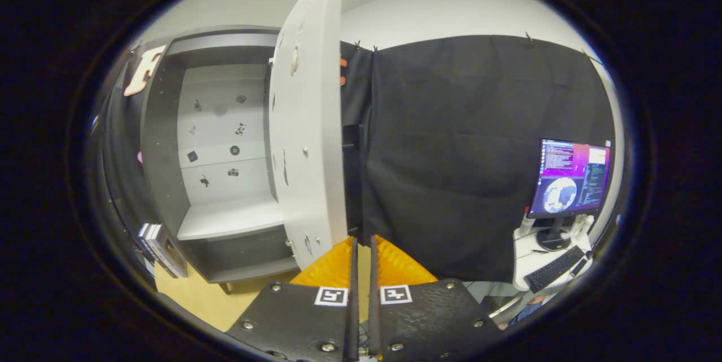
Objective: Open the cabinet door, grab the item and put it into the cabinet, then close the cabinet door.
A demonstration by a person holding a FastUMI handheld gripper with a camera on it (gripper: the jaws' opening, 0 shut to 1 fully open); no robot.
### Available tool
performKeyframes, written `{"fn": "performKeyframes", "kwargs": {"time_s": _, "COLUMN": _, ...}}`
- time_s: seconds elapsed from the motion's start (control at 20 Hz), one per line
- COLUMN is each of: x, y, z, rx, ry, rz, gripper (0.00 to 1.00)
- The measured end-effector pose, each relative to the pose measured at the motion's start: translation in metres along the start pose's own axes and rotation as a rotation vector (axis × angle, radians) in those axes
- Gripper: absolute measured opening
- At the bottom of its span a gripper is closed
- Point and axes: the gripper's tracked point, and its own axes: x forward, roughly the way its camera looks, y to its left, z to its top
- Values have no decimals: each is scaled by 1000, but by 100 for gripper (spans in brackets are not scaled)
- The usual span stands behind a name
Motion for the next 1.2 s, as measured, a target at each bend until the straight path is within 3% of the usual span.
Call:
{"fn": "performKeyframes", "kwargs": {"time_s": 0.65, "x": 5, "y": 78, "z": -49, "rx": -87, "ry": 97, "rz": 223, "gripper": 7}}
{"fn": "performKeyframes", "kwargs": {"time_s": 1.2, "x": 24, "y": 126, "z": -169, "rx": -231, "ry": 361, "rz": 491, "gripper": 7}}
